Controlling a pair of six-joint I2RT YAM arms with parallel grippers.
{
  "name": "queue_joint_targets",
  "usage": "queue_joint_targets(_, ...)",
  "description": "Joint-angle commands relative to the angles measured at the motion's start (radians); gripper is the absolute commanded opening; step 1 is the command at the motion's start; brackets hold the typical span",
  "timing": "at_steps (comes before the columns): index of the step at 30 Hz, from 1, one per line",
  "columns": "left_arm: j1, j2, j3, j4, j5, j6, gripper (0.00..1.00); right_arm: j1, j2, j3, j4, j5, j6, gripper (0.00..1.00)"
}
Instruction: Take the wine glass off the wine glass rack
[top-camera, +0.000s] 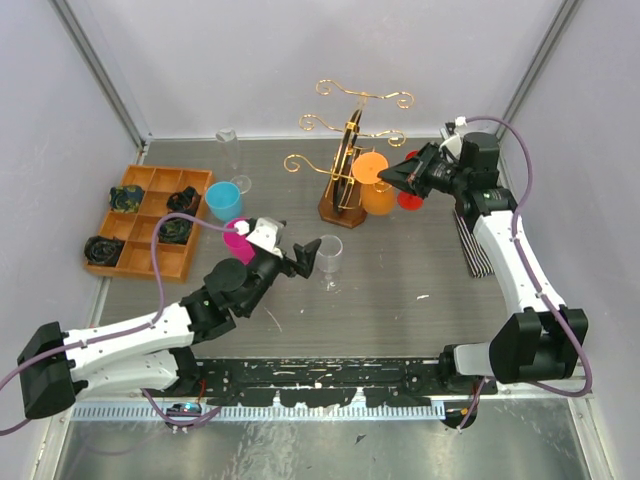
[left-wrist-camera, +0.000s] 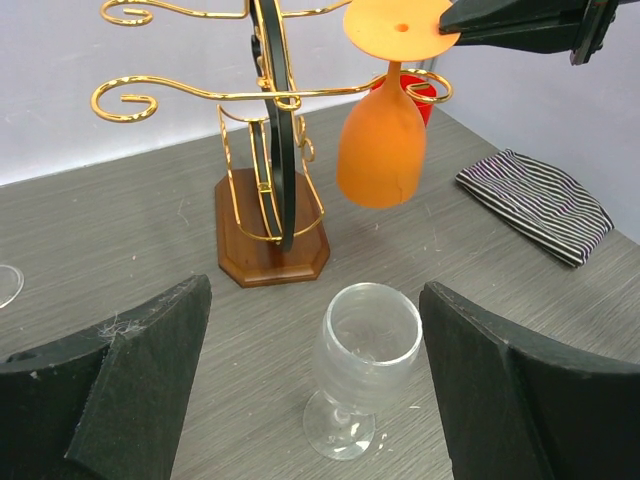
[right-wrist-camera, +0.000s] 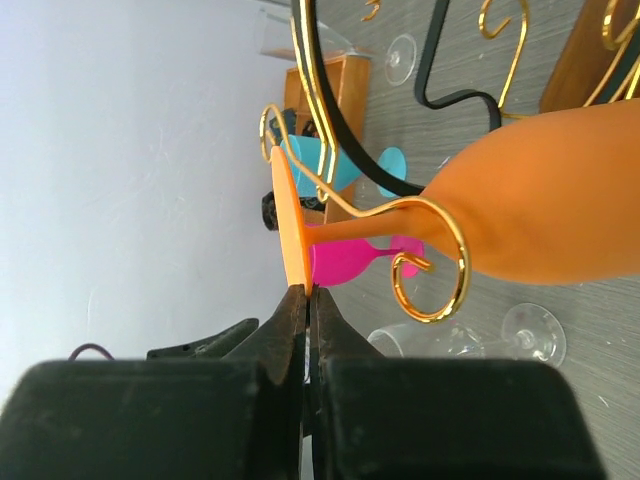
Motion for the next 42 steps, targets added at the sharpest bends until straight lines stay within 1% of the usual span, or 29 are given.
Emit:
queue_joint_targets(1,-0.004,0.018,0.04,0.01,-0.018,-0.012,0.92,0.005,-0.058,0.027,0.07,-0.109,0.007,0.01)
queue_joint_targets(4,-0.004,0.033,0.073,-0.029,-0.027,-0.033,0.93,0.006,-0.074,0.04,0.027,-0.158,-0.013,0.01)
queue_joint_targets(7,-0.004,0.044,0.117,-0.088,-0.042,-0.048,0.96,0.006,-0.073,0.08,-0.084,-0.209,-0.066,0.01)
queue_joint_targets(8,-0.004,0.045,0.137,-0.11,-0.048,-0.053,0.96,0.006,-0.074,0.094,-0.149,-0.218,-0.095,0.01)
queue_joint_targets(12,-0.003,0.035,0.176,-0.177,-0.046,-0.06,0.97,0.006,-0.095,0.123,-0.293,-0.22,-0.19,0.01)
queue_joint_targets(16,-0.002,0.02,0.185,-0.207,-0.048,-0.056,0.98,0.006,-0.119,0.111,-0.352,-0.218,-0.235,0.01)
queue_joint_targets(19,-0.002,0.001,0.187,-0.231,-0.053,-0.05,0.98,0.006,-0.12,0.165,-0.488,-0.16,-0.326,0.01)
queue_joint_targets(22,-0.003,-0.026,0.18,-0.249,-0.063,-0.044,0.99,0.005,-0.122,0.271,-0.653,-0.024,-0.42,0.01)
queue_joint_targets(24,-0.001,-0.046,0.171,-0.246,-0.068,-0.039,0.99,0.005,-0.121,0.314,-0.746,0.099,-0.469,0.01)
queue_joint_targets(26,-0.001,-0.062,0.162,-0.246,-0.069,-0.045,0.99,0.006,-0.126,0.324,-0.816,0.258,-0.506,0.01)
queue_joint_targets(29,-0.001,-0.09,0.159,-0.272,-0.063,-0.068,0.99,0.006,-0.142,0.285,-0.875,0.422,-0.534,0.01)
queue_joint_targets(36,-0.001,-0.165,0.157,-0.37,-0.079,-0.116,0.99,0.006,-0.147,0.137,-0.919,0.799,-0.546,0.01)
queue_joint_targets(39,-0.001,-0.196,0.155,-0.404,-0.079,-0.139,0.99,0.006,-0.129,0.068,-0.905,0.913,-0.541,0.01)
queue_joint_targets(42,-0.001,-0.223,0.158,-0.442,-0.077,-0.155,0.99,0.006,-0.099,0.034,-0.906,1.036,-0.542,0.01)
